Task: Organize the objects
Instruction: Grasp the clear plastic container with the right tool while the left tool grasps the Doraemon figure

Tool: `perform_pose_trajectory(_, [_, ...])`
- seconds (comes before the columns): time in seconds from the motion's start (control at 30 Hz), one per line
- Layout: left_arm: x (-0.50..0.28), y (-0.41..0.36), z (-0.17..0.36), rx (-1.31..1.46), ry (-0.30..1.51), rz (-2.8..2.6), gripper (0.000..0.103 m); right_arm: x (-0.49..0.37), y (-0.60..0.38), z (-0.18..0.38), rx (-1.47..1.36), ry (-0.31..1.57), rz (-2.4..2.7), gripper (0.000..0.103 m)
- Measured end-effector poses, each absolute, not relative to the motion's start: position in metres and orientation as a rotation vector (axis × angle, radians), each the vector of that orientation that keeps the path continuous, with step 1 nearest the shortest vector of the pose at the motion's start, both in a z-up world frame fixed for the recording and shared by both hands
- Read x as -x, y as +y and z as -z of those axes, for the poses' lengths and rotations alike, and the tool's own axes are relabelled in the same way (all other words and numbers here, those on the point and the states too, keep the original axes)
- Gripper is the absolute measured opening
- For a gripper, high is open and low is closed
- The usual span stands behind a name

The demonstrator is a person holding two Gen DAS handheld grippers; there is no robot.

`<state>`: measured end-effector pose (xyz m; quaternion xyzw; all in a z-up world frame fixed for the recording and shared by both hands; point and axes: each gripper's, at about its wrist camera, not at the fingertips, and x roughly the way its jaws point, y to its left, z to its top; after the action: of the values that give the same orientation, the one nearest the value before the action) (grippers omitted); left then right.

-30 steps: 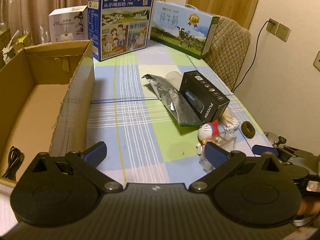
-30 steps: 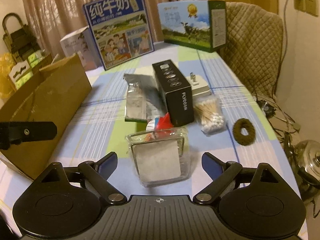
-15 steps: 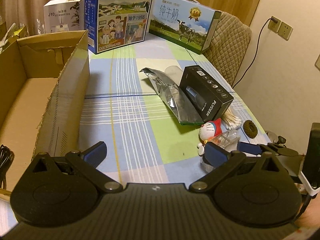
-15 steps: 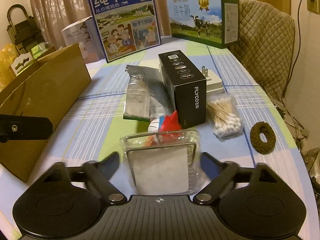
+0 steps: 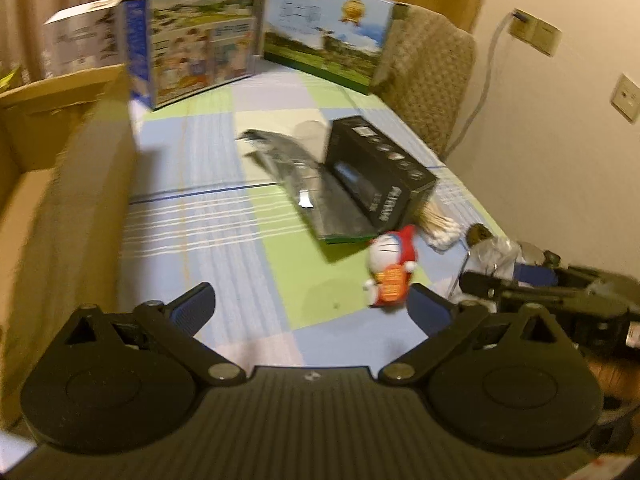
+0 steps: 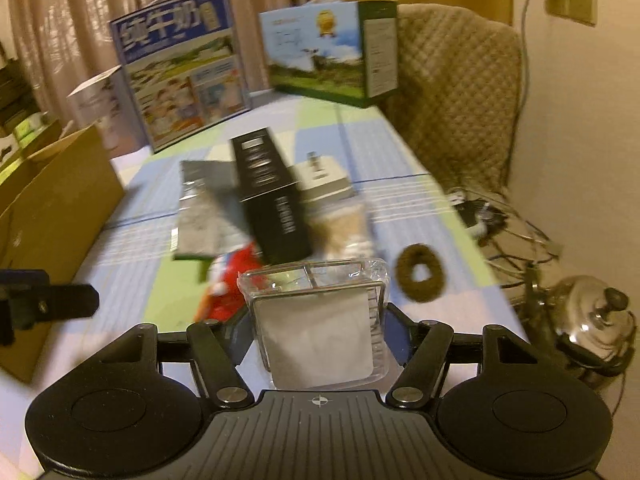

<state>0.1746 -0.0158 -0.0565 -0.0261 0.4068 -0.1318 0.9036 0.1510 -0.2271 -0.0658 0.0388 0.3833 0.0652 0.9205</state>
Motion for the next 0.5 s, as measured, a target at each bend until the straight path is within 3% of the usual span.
perform_pose_trajectory(0.13, [-0.187,-0.040,0.069,0.008,0.846,0.340,0.082,-0.157,-0.238,0.063,-0.083,0.790,-0.084,0.063])
perform_pose_trajectory(0.23, [-0.198,-0.055,0.078,-0.017,0.865,0.376,0.063,-0.160,-0.248,0.065,-0.112,0.800,-0.042,0.063])
perform_pose_trajectory(0.4, [-0.208,-0.080,0.090,-0.058,0.861,0.438,0.056,-0.163,-0.256,0.068,-0.138,0.806,-0.021,0.063])
perform_pose_trajectory(0.5, [-0.217,-0.091,0.101,-0.062,0.874,0.437,0.044,-0.165,-0.259,0.070,-0.168,0.816,-0.022,0.063])
